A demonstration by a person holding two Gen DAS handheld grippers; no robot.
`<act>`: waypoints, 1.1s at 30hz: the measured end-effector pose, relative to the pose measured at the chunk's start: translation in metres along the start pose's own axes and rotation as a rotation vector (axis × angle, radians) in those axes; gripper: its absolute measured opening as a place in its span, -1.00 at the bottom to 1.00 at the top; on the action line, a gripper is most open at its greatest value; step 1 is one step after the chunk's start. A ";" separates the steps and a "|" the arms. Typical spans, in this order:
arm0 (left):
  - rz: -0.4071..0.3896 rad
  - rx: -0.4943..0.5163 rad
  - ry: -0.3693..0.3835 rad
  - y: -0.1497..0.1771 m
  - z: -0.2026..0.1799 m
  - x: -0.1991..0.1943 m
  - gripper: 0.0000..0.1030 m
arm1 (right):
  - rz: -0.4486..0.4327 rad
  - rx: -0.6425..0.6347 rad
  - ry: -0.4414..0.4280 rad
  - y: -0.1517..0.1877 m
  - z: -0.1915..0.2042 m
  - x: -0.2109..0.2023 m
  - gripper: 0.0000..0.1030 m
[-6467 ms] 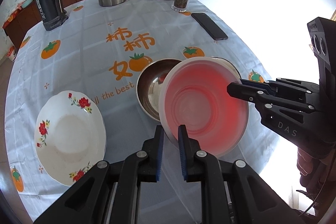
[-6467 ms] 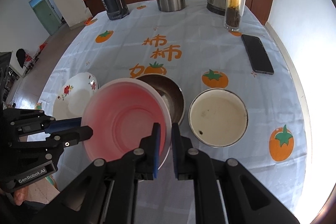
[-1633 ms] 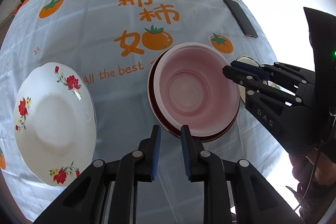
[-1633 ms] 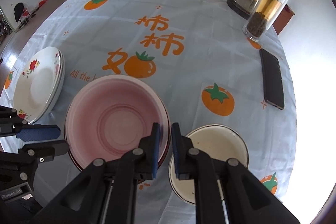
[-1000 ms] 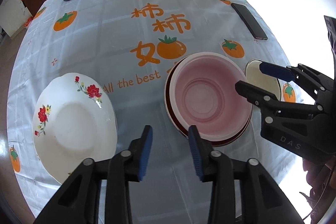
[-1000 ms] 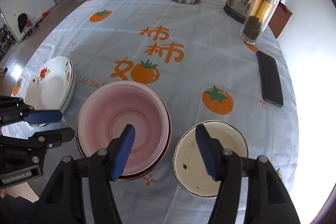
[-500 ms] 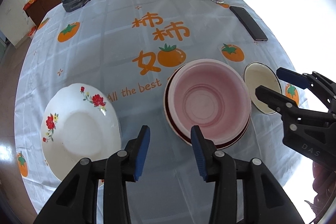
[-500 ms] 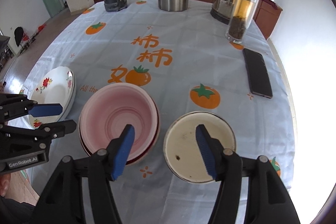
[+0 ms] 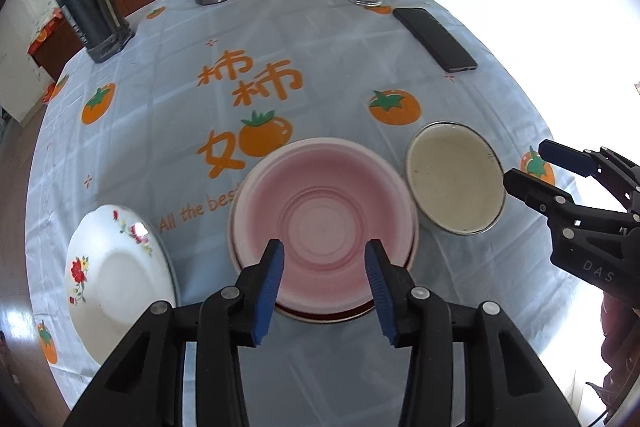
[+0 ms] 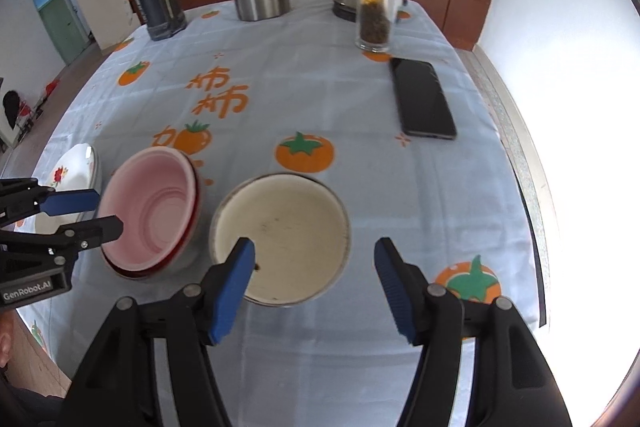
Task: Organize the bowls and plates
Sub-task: 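Move both grippers to the rim of the white enamel bowl, then close both grippers on the rim of the white enamel bowl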
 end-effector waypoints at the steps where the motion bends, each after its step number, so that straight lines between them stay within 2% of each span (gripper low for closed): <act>1: 0.000 0.008 0.000 -0.002 -0.005 0.001 -0.12 | 0.003 0.008 0.004 0.001 -0.005 0.001 0.22; 4: -0.001 0.030 0.013 -0.010 -0.020 0.004 -0.12 | 0.021 0.038 0.009 0.006 -0.021 0.008 0.17; 6: -0.002 0.049 0.017 -0.015 -0.030 0.007 -0.12 | 0.035 0.048 0.002 0.009 -0.027 0.014 -0.05; 8: -0.003 0.062 0.021 -0.019 -0.038 0.010 -0.12 | 0.044 0.052 -0.007 0.010 -0.031 0.019 -0.20; 12: 0.001 0.069 0.022 -0.026 -0.047 0.016 -0.12 | 0.071 0.044 -0.021 0.012 -0.032 0.032 -0.37; 16: 0.015 0.062 0.020 -0.030 -0.051 0.021 -0.12 | 0.080 0.068 -0.072 0.010 -0.035 0.042 -0.46; 18: 0.022 0.063 0.024 -0.029 -0.054 0.024 -0.12 | 0.090 0.061 -0.091 0.008 -0.033 0.046 -0.67; 20: 0.025 0.071 0.025 -0.029 -0.058 0.026 -0.13 | 0.097 0.052 -0.094 0.007 -0.033 0.048 -0.76; 28: 0.049 0.101 0.062 -0.030 -0.073 0.034 -0.13 | 0.114 0.022 -0.112 0.007 -0.033 0.053 -0.84; 30: 0.064 0.102 0.071 -0.029 -0.076 0.039 -0.29 | 0.115 0.020 -0.118 0.008 -0.032 0.053 -0.84; 31: 0.072 0.102 0.074 -0.029 -0.077 0.041 -0.44 | 0.116 0.020 -0.122 0.008 -0.032 0.054 -0.84; 33: 0.095 0.096 0.086 -0.026 -0.078 0.046 -0.52 | 0.115 0.019 -0.124 0.009 -0.032 0.054 -0.84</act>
Point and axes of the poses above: each gripper's, at about its wrist camera, not at the fingertips, and x roughly the way its jaws point, z to its left, y to its underside, the point moved 5 cm from there along x, roughly the way its jaws point, and after that the axes turned 5 degrees about y, right-handed, at the moved point
